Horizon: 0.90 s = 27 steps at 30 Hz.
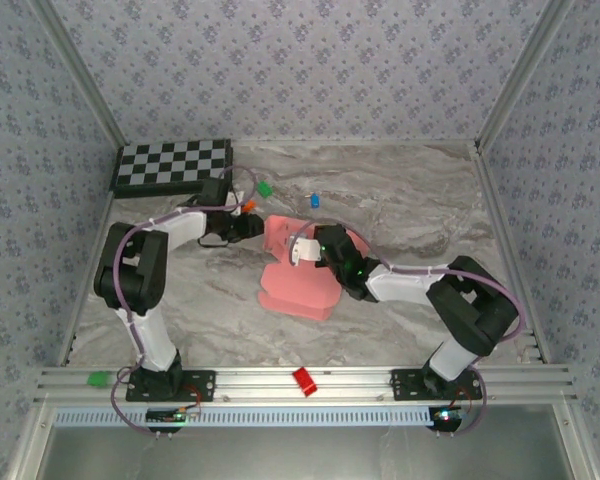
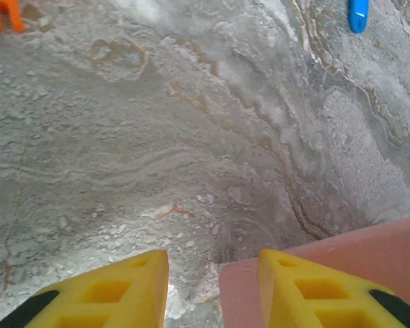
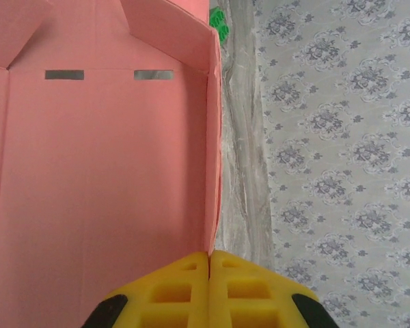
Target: Fold the paper box
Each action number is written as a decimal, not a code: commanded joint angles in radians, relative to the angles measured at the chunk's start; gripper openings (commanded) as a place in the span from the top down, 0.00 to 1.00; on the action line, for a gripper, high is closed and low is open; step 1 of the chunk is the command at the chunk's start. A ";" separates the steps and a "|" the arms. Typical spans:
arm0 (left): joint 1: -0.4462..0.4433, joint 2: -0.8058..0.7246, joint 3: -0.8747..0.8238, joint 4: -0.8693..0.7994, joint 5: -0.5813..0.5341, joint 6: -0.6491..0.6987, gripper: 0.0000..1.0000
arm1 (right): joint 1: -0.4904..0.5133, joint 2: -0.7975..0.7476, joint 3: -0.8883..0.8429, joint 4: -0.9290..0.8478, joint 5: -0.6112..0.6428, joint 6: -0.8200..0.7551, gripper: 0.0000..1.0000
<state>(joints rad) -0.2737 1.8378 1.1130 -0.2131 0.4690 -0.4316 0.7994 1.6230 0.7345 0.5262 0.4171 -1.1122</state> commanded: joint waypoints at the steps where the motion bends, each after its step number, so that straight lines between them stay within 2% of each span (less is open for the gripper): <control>1: 0.016 -0.035 -0.001 0.045 0.036 -0.021 0.62 | 0.012 0.038 -0.025 0.135 0.067 -0.071 1.00; 9: 0.036 -0.035 0.028 0.055 0.051 -0.030 0.62 | 0.001 0.127 -0.009 0.354 0.135 -0.224 1.00; 19: 0.045 -0.034 0.057 0.046 0.048 -0.027 0.62 | -0.025 0.141 0.032 0.430 0.155 -0.291 1.00; 27: 0.051 -0.019 0.054 0.058 0.046 -0.036 0.62 | 0.000 0.158 -0.020 0.428 0.161 -0.255 1.00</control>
<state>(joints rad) -0.2287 1.8374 1.1362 -0.1711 0.4904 -0.4576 0.7860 1.7615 0.7368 0.9234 0.5533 -1.3811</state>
